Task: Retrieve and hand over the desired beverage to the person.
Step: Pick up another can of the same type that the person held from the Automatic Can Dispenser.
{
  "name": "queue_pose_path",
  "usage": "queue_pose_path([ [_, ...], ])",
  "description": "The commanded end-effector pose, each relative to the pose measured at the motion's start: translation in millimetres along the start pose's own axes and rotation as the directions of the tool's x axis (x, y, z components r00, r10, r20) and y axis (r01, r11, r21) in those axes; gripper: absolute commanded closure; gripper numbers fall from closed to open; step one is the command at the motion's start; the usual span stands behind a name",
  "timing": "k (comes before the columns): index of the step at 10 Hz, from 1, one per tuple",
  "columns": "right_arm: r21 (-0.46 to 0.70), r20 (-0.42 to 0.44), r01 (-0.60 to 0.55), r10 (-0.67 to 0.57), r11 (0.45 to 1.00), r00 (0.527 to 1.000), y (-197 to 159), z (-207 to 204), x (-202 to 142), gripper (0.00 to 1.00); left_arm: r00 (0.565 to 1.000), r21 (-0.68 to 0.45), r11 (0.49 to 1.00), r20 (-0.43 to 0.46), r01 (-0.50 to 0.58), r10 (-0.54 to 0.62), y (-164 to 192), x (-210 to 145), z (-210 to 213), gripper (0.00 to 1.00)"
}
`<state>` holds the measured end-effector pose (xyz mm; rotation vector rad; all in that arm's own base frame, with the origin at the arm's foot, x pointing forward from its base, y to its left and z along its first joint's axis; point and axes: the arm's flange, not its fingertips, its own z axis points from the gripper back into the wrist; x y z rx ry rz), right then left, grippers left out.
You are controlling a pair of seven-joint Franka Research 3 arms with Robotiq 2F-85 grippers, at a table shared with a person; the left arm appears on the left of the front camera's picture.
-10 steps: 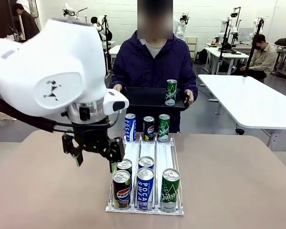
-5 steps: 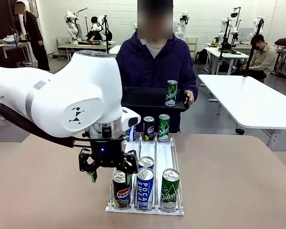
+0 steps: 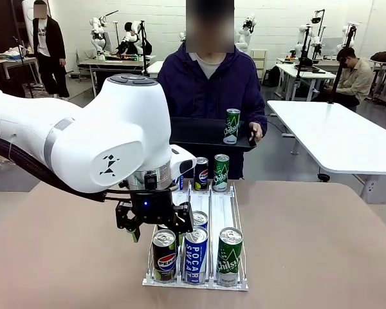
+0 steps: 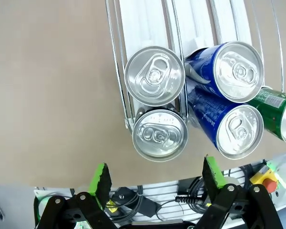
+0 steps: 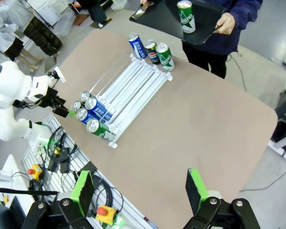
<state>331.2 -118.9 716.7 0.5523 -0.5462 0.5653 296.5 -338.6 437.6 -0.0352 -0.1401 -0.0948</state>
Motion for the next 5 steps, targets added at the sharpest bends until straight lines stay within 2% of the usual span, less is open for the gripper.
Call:
queue_pose_path([
  [1,0.006,0.012,-0.010,0.009,1.000,1.000,-1,0,1,0.00,1.000,0.012,1.000,0.027,-0.009,0.009,0,0,-10,0.00],
  [5,0.006,0.012,-0.010,0.009,1.000,1.000,-1,0,1,0.00,0.999,0.006,1.000,0.040,0.004,-0.004,1,4,-20,0.00],
])
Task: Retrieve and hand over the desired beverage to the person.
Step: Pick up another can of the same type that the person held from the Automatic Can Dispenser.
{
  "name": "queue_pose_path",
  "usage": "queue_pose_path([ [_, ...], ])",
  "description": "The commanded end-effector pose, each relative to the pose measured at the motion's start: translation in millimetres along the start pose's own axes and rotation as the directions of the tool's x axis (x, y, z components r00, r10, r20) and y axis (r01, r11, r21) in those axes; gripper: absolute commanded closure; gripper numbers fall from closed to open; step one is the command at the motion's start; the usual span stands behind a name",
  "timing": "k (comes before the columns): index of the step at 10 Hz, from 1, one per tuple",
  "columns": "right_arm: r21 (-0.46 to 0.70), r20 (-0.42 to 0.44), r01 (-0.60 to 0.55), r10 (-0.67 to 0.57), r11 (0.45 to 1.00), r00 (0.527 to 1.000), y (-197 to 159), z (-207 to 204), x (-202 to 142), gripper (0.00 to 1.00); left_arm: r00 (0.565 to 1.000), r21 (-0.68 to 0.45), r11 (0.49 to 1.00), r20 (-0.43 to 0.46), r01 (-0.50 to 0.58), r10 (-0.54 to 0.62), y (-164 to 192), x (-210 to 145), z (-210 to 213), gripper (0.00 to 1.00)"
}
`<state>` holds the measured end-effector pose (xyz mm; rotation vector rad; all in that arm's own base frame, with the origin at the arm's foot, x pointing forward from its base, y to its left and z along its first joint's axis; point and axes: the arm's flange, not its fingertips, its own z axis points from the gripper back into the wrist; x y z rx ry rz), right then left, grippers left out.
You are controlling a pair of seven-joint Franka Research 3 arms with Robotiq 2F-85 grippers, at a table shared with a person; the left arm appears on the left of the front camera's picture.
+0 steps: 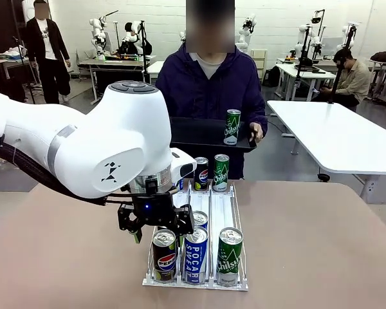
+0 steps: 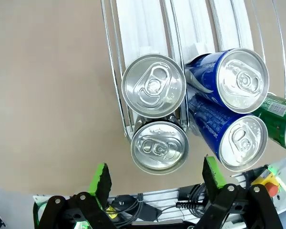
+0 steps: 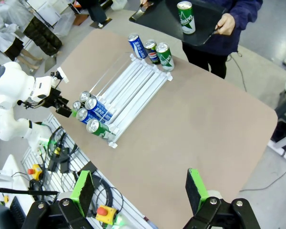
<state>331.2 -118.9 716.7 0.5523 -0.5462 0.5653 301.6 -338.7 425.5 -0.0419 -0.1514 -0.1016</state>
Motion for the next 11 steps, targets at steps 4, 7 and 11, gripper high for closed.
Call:
queue_pose_path([
  [4,0.006,0.012,-0.010,0.010,1.000,1.000,-1,0,1,0.00,1.000,0.053,0.999,0.028,0.009,-0.010,1,2,-15,0.00],
  [7,0.006,0.012,-0.010,0.010,1.000,1.000,-1,0,1,0.00,0.999,0.056,0.998,0.044,0.008,-0.010,1,5,-19,0.00],
  [11,0.006,0.012,-0.010,0.010,1.000,1.000,-1,0,1,0.00,0.997,0.058,0.998,0.076,0.010,-0.014,-1,11,-26,0.00],
])
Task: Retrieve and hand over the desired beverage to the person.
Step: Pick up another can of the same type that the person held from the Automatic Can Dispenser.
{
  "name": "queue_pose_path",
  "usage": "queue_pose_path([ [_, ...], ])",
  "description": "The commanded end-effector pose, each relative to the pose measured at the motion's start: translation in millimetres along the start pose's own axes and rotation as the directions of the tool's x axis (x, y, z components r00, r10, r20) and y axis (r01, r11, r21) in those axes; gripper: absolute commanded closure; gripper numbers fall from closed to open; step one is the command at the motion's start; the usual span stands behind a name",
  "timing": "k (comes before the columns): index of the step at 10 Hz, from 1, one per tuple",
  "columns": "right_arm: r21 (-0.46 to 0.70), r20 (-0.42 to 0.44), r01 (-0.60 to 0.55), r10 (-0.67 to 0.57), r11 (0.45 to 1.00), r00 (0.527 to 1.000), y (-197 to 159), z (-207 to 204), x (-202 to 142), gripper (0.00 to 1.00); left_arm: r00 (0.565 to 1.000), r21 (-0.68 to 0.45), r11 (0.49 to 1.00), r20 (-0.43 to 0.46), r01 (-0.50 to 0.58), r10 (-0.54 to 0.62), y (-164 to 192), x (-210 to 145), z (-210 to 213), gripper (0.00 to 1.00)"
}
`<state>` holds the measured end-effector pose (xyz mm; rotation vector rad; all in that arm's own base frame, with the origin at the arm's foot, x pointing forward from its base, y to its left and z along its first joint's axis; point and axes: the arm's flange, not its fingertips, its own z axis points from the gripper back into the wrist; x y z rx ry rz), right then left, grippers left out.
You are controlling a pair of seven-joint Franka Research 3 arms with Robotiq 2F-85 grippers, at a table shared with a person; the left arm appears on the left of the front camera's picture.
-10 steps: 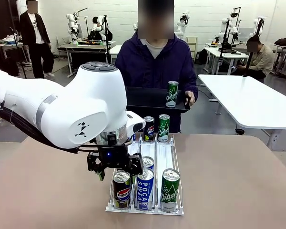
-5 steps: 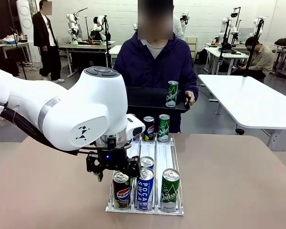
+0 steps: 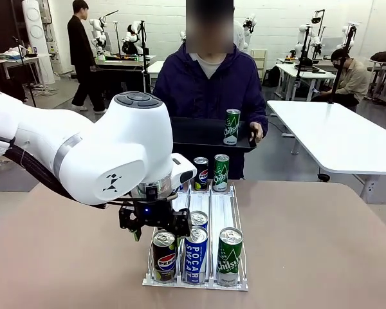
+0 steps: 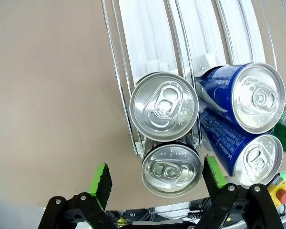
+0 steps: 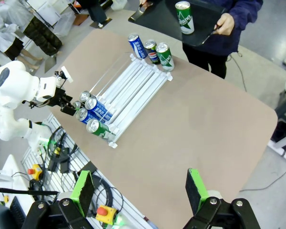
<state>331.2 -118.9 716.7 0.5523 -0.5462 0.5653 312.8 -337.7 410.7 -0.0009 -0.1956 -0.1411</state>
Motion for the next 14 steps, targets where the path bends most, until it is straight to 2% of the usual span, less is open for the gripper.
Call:
queue_pose_path([
  [1,0.006,0.012,-0.010,0.010,1.000,1.000,-1,0,1,0.00,0.999,0.018,0.999,0.036,-0.031,0.030,-5,3,-11,0.00],
  [2,0.006,0.012,-0.010,0.010,1.000,1.000,-1,0,1,0.00,0.999,0.018,0.999,0.031,-0.029,0.029,-5,4,-12,0.00],
  [3,0.006,0.012,-0.010,0.010,1.000,1.000,-1,0,1,0.00,0.999,0.016,1.000,0.034,-0.025,0.025,-6,3,-12,0.17],
  [4,0.006,0.012,-0.010,0.010,1.000,1.000,-1,0,1,0.00,0.999,0.016,1.000,0.031,-0.024,0.023,-6,4,-12,0.54],
  [5,0.006,0.012,-0.010,0.010,1.000,1.000,-1,0,1,0.00,0.999,0.013,1.000,0.032,-0.025,0.025,-7,4,-12,0.72],
  [6,0.006,0.012,-0.010,0.010,1.000,1.000,-1,0,1,0.00,0.999,0.010,1.000,0.027,-0.028,0.027,-7,4,-12,1.00],
  [8,0.006,0.012,-0.010,0.010,1.000,1.000,-1,0,1,0.00,0.999,0.007,0.999,0.018,-0.033,0.033,-7,4,-12,1.00],
  [9,0.006,0.012,-0.010,0.010,1.000,1.000,-1,0,1,0.00,0.999,0.006,0.999,0.014,-0.037,0.037,-7,5,-12,0.90],
  [11,0.006,0.012,-0.010,0.010,1.000,1.000,-1,0,1,0.00,0.999,-0.014,0.999,0.018,-0.029,0.029,-6,6,-3,1.00],
  [12,0.006,0.012,-0.010,0.010,1.000,1.000,-1,0,1,0.00,1.000,-0.025,1.000,0.025,-0.016,0.017,-6,8,19,1.00],
  [13,0.006,0.012,-0.010,0.010,1.000,1.000,-1,0,1,0.00,0.999,-0.041,0.999,0.052,-0.003,0.005,-2,12,65,1.00],
  [14,0.006,0.012,-0.010,0.010,1.000,1.000,-1,0,1,0.00,0.997,-0.006,1.000,0.081,0.012,-0.012,0,14,110,1.00],
])
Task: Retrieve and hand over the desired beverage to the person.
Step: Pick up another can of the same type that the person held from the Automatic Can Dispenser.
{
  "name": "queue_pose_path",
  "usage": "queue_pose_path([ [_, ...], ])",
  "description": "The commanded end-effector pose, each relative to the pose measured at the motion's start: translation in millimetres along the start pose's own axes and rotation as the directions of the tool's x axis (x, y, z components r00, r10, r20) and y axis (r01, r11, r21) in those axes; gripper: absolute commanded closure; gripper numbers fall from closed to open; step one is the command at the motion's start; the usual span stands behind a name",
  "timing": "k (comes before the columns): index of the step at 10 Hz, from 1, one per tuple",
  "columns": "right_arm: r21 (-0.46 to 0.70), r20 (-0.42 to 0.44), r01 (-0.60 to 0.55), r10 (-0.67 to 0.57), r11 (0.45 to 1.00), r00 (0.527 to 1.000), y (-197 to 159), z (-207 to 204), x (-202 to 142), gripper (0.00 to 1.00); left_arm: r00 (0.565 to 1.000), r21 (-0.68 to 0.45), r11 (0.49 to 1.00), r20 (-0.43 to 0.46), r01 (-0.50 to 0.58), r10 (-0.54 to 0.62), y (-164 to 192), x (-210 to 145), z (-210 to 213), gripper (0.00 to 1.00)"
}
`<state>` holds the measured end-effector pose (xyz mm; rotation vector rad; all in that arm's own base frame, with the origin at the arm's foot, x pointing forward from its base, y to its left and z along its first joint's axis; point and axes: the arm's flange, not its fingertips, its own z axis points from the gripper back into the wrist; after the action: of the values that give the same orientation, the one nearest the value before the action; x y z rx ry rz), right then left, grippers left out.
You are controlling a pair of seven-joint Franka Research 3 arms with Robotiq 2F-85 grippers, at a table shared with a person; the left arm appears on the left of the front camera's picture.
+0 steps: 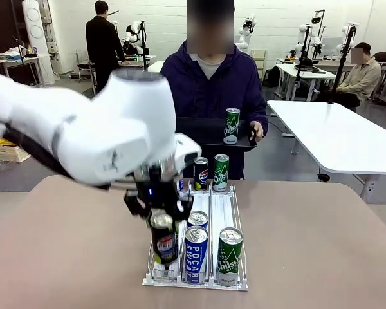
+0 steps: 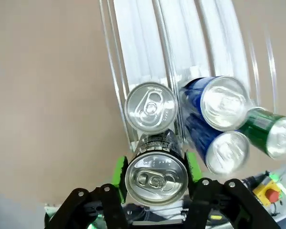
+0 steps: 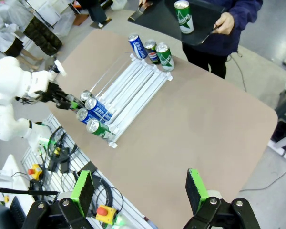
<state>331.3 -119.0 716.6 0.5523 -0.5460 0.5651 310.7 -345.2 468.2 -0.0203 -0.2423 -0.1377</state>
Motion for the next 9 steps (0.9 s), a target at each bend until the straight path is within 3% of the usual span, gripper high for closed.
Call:
queue_pose_path([
  [1,0.006,0.013,-0.010,0.010,1.000,1.000,-1,0,1,0.00,0.998,0.032,0.999,0.064,0.027,-0.029,8,11,90,1.00],
  [5,0.006,0.013,-0.010,0.010,1.000,1.000,-1,0,1,0.00,0.996,0.057,0.998,0.086,0.023,-0.028,9,59,188,1.00],
  [9,0.006,0.013,-0.010,0.010,1.000,1.000,-1,0,1,0.00,0.999,0.041,0.999,0.039,0.002,-0.003,17,97,195,1.00],
])
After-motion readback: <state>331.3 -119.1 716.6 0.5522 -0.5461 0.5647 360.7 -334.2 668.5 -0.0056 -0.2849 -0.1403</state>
